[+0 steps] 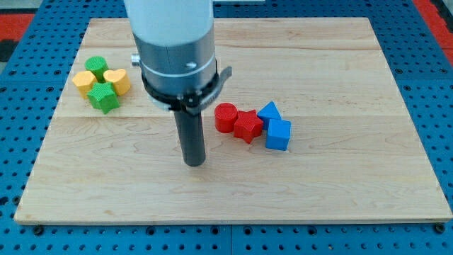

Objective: Nudge the red star up a bit

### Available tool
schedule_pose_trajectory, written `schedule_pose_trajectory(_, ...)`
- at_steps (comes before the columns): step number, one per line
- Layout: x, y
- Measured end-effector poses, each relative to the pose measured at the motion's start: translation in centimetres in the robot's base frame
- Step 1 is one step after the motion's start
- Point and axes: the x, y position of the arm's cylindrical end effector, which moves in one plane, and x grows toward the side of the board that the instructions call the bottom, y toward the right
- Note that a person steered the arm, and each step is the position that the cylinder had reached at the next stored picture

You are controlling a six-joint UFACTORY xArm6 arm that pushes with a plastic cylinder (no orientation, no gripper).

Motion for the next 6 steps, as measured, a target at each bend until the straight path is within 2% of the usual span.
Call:
schedule_pose_trajectory(1,-0.1,1.9)
schedule_pose_trajectory(3,-4.2,3.1)
schedule_pose_trajectory(5,-4.7,12.5)
schedule_pose_trajectory(6,-6.9,13.5)
